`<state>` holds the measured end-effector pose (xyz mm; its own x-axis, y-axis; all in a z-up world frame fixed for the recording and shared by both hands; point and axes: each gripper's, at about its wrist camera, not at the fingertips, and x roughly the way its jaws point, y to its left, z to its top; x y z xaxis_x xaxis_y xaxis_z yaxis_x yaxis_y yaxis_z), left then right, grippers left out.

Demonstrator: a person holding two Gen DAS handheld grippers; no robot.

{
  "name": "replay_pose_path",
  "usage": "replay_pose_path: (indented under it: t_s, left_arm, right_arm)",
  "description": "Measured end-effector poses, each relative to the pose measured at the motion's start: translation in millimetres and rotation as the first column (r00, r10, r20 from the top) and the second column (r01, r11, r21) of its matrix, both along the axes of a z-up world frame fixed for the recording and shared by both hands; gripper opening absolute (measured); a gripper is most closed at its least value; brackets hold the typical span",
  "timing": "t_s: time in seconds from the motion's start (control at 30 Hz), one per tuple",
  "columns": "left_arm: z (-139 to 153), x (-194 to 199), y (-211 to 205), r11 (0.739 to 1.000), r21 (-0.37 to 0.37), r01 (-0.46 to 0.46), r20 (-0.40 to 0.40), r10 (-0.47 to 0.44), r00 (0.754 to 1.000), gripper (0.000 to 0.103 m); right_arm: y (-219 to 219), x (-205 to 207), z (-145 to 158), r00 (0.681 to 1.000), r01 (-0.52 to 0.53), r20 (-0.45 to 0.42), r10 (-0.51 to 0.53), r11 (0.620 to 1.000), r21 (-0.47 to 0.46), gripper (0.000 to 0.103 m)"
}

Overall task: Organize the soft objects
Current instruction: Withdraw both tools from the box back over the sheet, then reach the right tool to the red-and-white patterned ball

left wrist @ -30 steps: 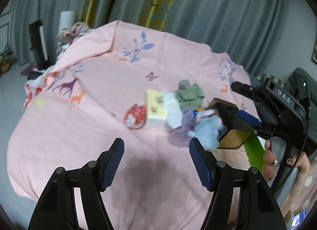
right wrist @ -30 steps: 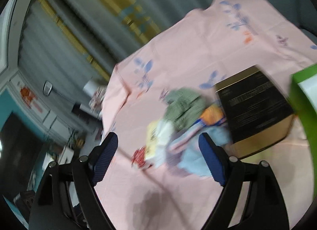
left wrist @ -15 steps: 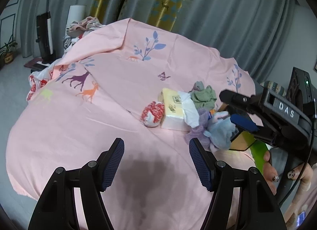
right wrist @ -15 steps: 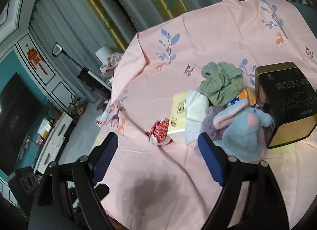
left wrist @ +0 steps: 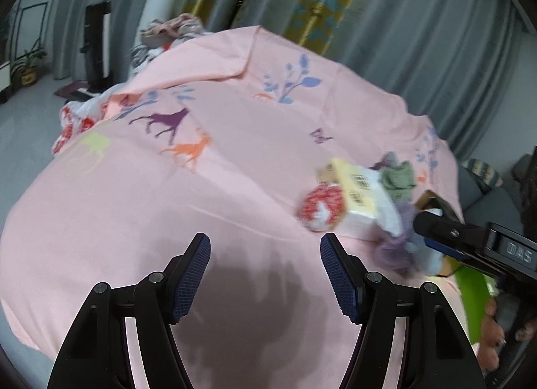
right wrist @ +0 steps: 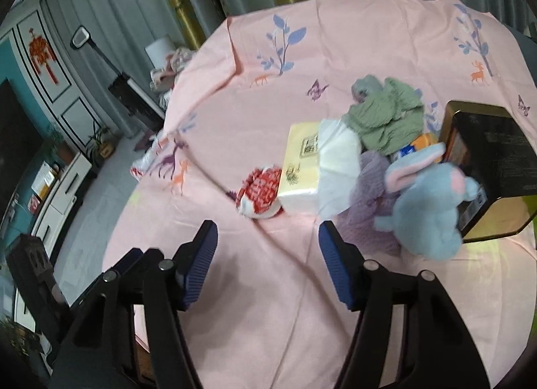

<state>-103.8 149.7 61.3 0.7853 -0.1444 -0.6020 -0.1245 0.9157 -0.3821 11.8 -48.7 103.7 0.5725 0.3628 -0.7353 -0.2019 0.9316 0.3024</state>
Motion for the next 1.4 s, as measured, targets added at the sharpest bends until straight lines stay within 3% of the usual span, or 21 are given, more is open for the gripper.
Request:
replay_pose_path:
  t_s: [0.07, 0.13, 0.2, 0.33, 0.5, 0.57, 0.83, 1.03, 1.1, 1.17, 1.33, 1.4]
  left_arm:
    - [-4, 3, 6, 1.0, 0.006, -0.018, -0.022, 0.018, 1.0, 0.068]
    - [-6, 4, 11, 0.999, -0.001, -0.043, -0.033, 0.043, 0.999, 0.068]
    - [-8, 7, 18, 0.998, -0.02, -0.053, -0.049, 0.052, 0.997, 0.068]
    - [-14, 10, 22, 0.998, 0.002, -0.062, -0.089, 0.062, 0.994, 0.068]
    - [-13, 9, 24, 0.998, 0.015, -0.055, -0.091, 0.056, 0.994, 0.067]
    - [-13, 9, 26, 0.999, -0.012, -0.048, -0.097, 0.047, 0.994, 0.058]
    - [-13, 6, 26, 0.998, -0.047, -0.029, -0.104, 0.024, 0.994, 0.052]
    - [-16, 5, 31, 0.997, -0.063, -0.039, -0.116, 0.031, 0.993, 0.052]
    - [-16, 5, 34, 0.997, -0.069, -0.045, -0.116, 0.036, 0.993, 0.052]
    - [-16, 5, 34, 0.997, -0.068, -0.043, -0.114, 0.035, 0.993, 0.052]
    - [-16, 4, 31, 0.997, -0.061, -0.036, -0.114, 0.028, 0.993, 0.052]
    - [-17, 4, 30, 0.997, -0.066, -0.036, -0.112, 0.028, 0.993, 0.052]
  right_arm:
    - [5, 6, -10, 0.999, -0.013, -0.036, 0.013, 1.0, 0.01, 0.072]
    - [11, 12, -19, 0.999, -0.003, -0.051, 0.001, 0.999, -0.042, 0.074]
    - [17, 16, -26, 0.998, 0.005, -0.057, -0.01, 0.996, -0.088, 0.074]
    - [25, 23, -33, 0.996, -0.006, -0.085, -0.002, 0.996, -0.091, 0.074]
    - [29, 20, -27, 0.998, 0.0, -0.058, -0.007, 0.993, -0.115, 0.072]
    - [29, 18, -22, 0.999, 0.01, -0.049, -0.015, 0.996, -0.094, 0.071]
    - [45, 38, -15, 0.999, 0.028, -0.033, -0.031, 0.995, -0.092, 0.068]
    - [63, 85, -49, 0.983, 0.089, -0.142, -0.116, 0.979, -0.183, 0.058]
    - [70, 87, -48, 0.988, 0.106, -0.087, -0.126, 0.973, -0.205, 0.056]
    - [78, 88, -48, 0.991, 0.115, -0.04, -0.131, 0.955, -0.273, 0.029]
    - [80, 92, -49, 0.994, 0.091, -0.033, -0.107, 0.947, -0.308, 0.029]
    - [80, 93, -50, 0.995, 0.076, -0.031, -0.09, 0.946, -0.315, 0.015]
